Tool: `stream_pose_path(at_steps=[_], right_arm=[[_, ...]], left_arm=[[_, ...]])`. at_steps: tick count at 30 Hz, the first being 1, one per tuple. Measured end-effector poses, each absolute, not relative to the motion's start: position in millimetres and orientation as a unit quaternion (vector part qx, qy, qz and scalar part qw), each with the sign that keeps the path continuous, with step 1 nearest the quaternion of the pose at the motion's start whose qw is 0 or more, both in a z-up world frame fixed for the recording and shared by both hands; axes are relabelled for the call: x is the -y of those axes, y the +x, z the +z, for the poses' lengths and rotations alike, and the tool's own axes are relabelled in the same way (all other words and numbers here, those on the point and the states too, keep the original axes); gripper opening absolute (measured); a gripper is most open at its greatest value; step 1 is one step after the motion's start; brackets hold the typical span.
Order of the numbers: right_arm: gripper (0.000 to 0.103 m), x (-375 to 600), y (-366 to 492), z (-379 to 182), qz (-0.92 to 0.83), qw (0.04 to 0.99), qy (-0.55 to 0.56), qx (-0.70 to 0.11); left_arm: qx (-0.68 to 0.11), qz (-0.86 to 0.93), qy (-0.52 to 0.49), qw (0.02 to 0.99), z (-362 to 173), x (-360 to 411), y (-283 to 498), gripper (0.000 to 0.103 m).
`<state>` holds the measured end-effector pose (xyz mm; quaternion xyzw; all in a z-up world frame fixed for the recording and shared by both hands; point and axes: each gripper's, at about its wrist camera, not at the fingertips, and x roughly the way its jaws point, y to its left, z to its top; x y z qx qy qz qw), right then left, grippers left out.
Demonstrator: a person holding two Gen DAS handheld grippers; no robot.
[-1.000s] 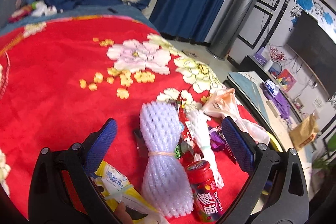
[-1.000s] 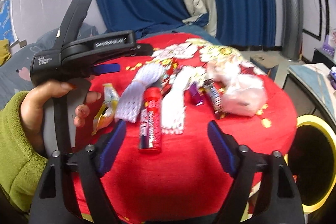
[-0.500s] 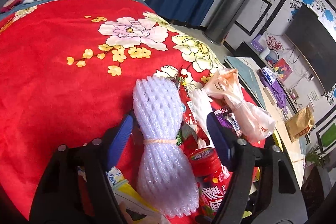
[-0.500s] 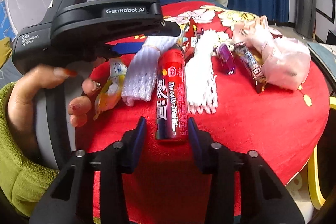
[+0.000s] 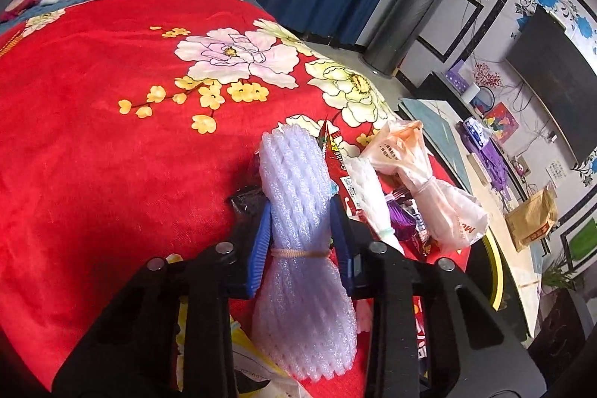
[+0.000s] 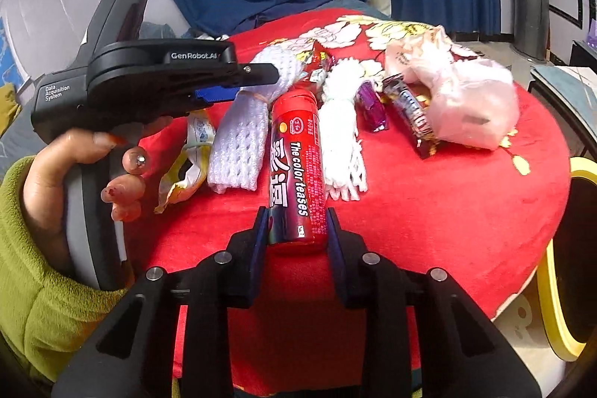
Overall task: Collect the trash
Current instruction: 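Grasp the white foam net with the left tool while the right tool grasps the red candy tube, then carry the foam net and candy tube over the bin and release both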
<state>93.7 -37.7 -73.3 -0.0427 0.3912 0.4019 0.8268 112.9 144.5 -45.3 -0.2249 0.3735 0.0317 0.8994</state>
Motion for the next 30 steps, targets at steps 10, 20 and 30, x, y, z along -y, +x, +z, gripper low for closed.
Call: stream_pose_path(at_steps=[10,20,30], right_arm=[[0.029,51.1,92.1,-60.6,0.401,0.841,-0.035,-0.362],[0.029,74.6,94.6,-46.1,0.377,0.865,-0.022,-0.330],[0.029,100.3,101.3,-28.2,0.351,0.890,-0.006,-0.291]], left_arm=[[-0.329,0.008,-0.231,0.916,-18.2,-139.6,104.3,0.023],[-0.279,-0.022,-0.222,0.934,7.8,-119.0,97.0,0.023],[-0.261,-0.058,-0.205,0.941,17.8,-86.5,93.8,0.023]])
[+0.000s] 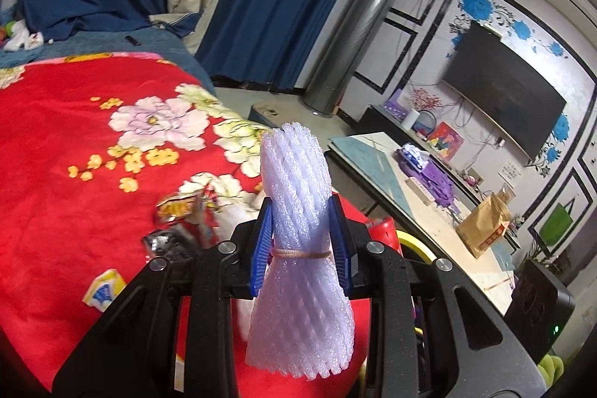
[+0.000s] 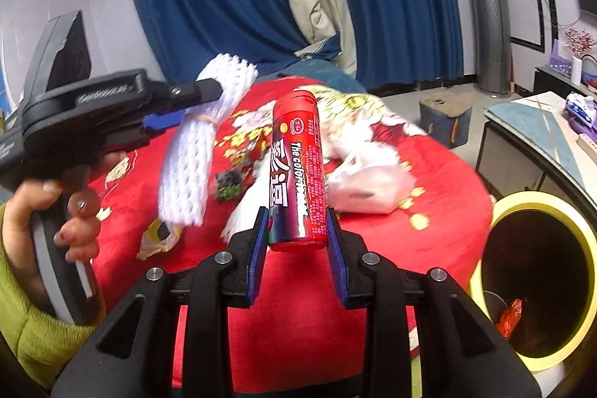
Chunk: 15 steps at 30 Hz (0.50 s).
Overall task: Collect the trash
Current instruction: 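Carry the foam net and candy tube over the bin and release both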
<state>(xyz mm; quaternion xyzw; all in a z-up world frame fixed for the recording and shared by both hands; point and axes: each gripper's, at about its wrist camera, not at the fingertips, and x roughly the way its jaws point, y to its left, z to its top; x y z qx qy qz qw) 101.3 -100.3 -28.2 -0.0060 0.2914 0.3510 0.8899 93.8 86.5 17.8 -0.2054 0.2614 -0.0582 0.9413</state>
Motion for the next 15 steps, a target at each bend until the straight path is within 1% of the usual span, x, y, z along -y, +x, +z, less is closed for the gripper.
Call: stream_pose_path(at_steps=[15], right_arm=[[0.029,149.9,120.0,-16.9,0.304,0.915,0.024,-0.266]], left_arm=[[-0.250,-0.100,-0.165,0.949,26.9,-33.0,99.5,0.023]])
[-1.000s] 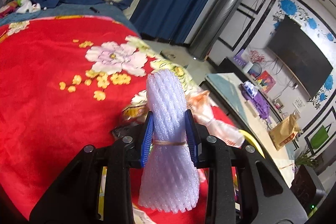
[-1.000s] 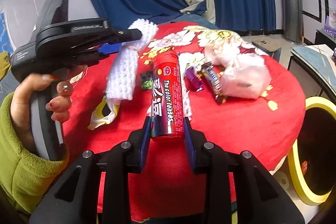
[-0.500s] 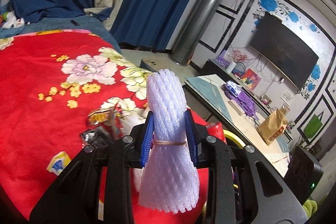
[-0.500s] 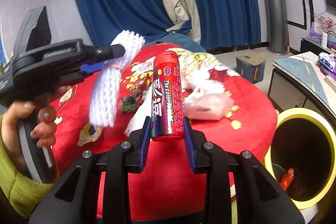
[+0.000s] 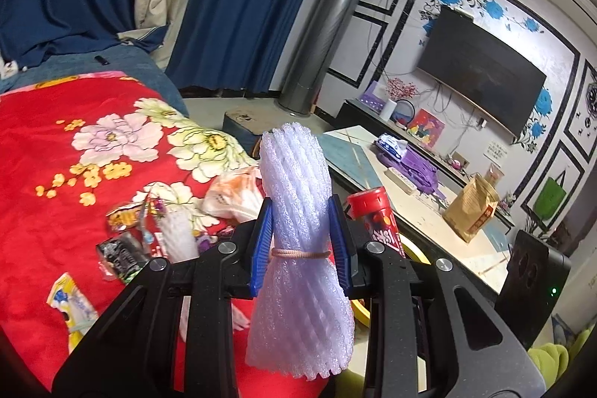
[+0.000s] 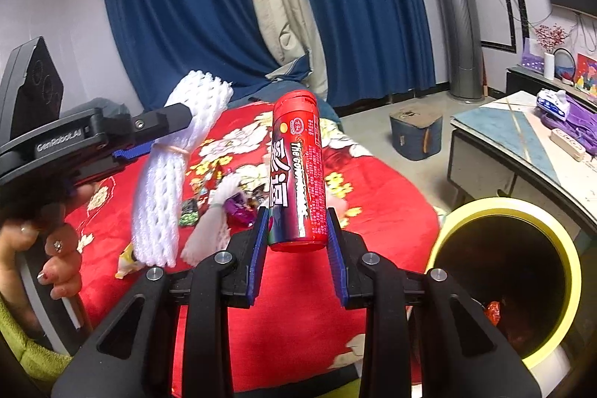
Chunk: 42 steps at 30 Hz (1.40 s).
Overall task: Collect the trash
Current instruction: 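Carry the foam net and candy tube over the bin and release both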
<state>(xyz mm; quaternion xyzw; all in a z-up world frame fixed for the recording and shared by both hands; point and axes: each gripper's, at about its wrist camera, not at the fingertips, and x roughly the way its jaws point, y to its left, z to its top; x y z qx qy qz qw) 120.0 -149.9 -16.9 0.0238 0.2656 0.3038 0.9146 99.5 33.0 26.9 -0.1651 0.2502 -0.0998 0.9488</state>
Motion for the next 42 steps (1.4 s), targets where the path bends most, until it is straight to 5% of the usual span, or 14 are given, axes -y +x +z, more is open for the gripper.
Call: stream_pose_path(at_steps=[42], right_arm=[[0.029,292.7,137.0,-42.5,0.115,0.955,0.081,-0.260]], left_arm=[[-0.260,-0.214,-0.080,0.938,10.0,101.7,133.3,0.023]])
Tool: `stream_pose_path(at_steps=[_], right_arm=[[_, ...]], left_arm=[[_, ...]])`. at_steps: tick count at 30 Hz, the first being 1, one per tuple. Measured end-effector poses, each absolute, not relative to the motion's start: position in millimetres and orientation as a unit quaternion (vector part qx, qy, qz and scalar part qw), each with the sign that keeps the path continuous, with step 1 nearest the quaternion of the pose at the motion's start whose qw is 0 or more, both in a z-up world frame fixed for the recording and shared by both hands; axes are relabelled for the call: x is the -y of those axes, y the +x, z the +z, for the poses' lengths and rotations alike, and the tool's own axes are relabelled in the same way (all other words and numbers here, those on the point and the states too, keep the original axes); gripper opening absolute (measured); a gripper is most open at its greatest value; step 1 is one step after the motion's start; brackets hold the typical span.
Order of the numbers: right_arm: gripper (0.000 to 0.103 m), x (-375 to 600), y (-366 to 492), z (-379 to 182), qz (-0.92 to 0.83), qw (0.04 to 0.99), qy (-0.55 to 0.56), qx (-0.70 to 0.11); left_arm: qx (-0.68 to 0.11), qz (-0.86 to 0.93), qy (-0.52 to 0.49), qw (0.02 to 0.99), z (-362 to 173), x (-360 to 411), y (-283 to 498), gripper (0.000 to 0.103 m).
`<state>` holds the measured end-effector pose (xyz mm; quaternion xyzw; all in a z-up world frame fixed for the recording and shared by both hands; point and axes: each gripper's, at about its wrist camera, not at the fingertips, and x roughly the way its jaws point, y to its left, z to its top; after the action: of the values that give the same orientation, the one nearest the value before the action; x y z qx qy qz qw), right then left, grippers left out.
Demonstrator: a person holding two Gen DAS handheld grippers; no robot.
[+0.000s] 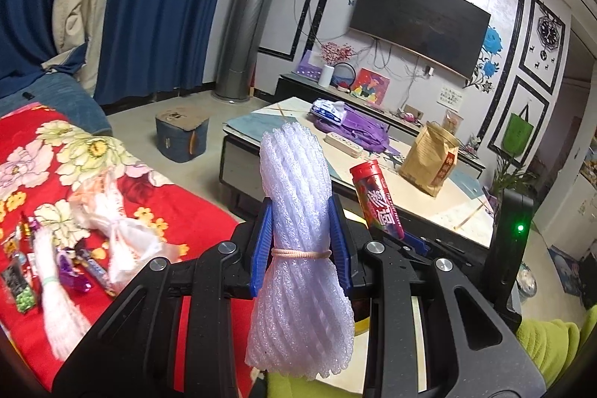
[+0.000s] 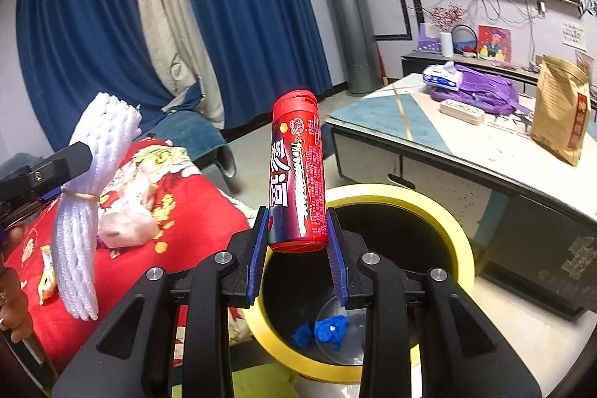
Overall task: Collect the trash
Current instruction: 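Carry the foam net and candy tube over the bin and release both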
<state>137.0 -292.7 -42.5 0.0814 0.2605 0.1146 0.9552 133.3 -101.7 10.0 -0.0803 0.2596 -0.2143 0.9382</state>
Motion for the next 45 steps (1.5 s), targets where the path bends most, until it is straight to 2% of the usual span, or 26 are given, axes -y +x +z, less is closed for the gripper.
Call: stream_pose_path(at_steps=[36,37,38,39,41,43,44,45], right_arm=[[0.029,344.8,161.1,-95.7,0.046,0.929,0.119,-0.346],[0.029,346.7,161.8,-97.1,0.043,0.928,0.122,-0.350],[0.033,348.1,162.4,-98.7,0.040,0.925,0.126,-0.355],[0.041,350.9,163.5,-100.7,0.034,0.923,0.132,-0.359],[0.054,354.4,162.5,-101.5,0.023,0.924,0.138,-0.356],[0.055,355.7,161.7,-100.2,0.017,0.926,0.138,-0.351],[0.056,356.7,161.5,-98.9,0.015,0.927,0.139,-0.347],[0.059,357.6,160.7,-98.3,0.013,0.928,0.140,-0.345]], left_arm=[[-0.299,-0.261,-0.035,0.917,-27.6,191.3,197.8,0.024],[-0.300,-0.258,-0.036,0.918,-28.5,191.6,200.4,0.028],[-0.302,-0.256,-0.038,0.918,-29.1,191.7,202.5,0.043],[-0.302,-0.254,-0.039,0.918,-29.0,191.3,203.1,0.066],[-0.298,-0.245,-0.046,0.922,-28.1,188.1,204.8,0.077],[-0.298,-0.239,-0.053,0.923,-27.5,183.3,205.9,0.082],[-0.299,-0.233,-0.055,0.924,-27.5,180.9,206.3,0.089],[-0.300,-0.228,-0.057,0.925,-27.6,178.5,206.2,0.092]])
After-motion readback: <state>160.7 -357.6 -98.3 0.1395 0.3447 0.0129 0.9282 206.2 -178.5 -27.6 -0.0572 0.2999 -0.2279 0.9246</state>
